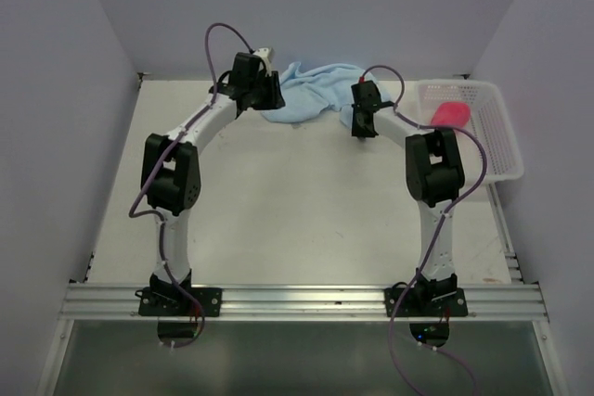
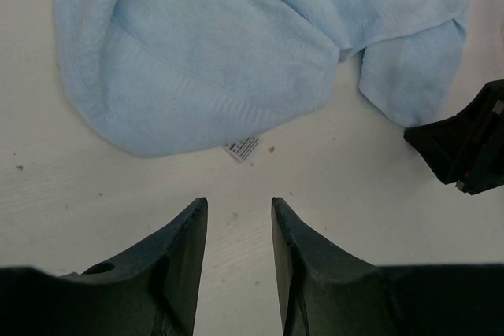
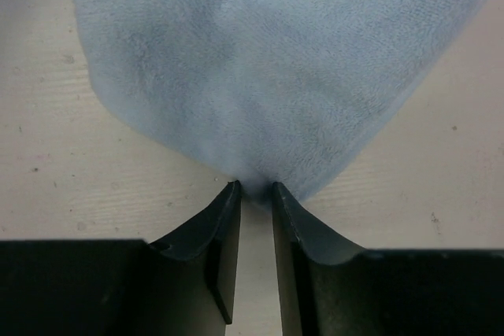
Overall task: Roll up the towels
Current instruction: Move the towel to the center of the board
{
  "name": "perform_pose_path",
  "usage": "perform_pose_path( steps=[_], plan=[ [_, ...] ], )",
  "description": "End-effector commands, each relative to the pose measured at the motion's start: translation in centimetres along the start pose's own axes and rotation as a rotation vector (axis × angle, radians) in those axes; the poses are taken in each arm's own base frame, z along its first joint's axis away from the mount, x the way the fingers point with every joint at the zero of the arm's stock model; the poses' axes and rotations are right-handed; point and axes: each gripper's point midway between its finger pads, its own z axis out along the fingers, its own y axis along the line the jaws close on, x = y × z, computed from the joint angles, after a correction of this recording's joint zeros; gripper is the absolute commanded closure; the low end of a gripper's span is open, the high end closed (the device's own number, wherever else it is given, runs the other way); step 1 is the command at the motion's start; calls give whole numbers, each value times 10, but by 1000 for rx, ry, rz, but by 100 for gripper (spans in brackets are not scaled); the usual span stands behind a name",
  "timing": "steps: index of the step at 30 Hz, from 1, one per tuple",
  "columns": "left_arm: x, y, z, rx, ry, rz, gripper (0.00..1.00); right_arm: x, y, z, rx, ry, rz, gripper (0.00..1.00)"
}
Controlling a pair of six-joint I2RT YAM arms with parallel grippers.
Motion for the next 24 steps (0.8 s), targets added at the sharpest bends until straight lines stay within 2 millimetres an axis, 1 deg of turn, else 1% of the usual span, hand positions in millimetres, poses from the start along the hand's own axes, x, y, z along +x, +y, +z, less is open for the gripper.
perform_pose_path(
  steps=[1,2,3,4,5,6,7,8,9,10,12,13,14,15,16,18,20,21,23,24],
  plan=[
    [-7,-12,18,14,15,58,57,5,-3,7,-24,29,15,75],
    [-5,-14,23,16,22,69,55,7,-4,7,-23,31,14,79],
    [6,-13,36,17,51,74,53,7,-3,6,-29,29,14,85],
    [1,-17,40,25,42,87,51,7,-2,5,-31,32,18,89],
    [9,-21,45,31,67,103,50,9,-1,3,-43,40,18,92],
    [19,-20,54,33,93,110,45,9,0,2,-47,38,22,94],
    [20,-27,58,43,93,127,43,9,0,1,-51,42,25,96],
    [25,-27,61,36,105,146,42,11,2,-2,-69,46,30,97],
    [34,-24,70,24,124,155,40,12,4,-3,-77,48,30,97],
    [31,-30,73,26,114,171,39,12,4,-4,-81,50,35,98],
    [32,-29,82,1,112,198,38,16,8,-8,-111,59,52,98],
    [30,-28,84,-10,104,204,37,13,10,-11,-123,54,58,98],
    [29,-25,87,-32,95,211,36,15,11,-12,-132,59,60,98],
    [26,-27,91,-34,84,219,35,14,15,-16,-150,57,64,98],
    [23,-28,92,-38,75,230,34,14,16,-18,-157,59,64,98],
    [15,-23,94,-73,44,241,32,13,17,-22,-171,59,65,98],
    [11,-26,97,-76,20,263,30,13,18,-24,-180,61,68,98],
    [10,-26,100,-76,17,266,30,12,20,-26,-192,60,72,99],
    [10,-18,104,-113,15,268,30,10,22,-28,-205,59,80,99],
    [8,-19,105,-117,9,269,30,11,24,-28,-212,61,81,99]
  ],
)
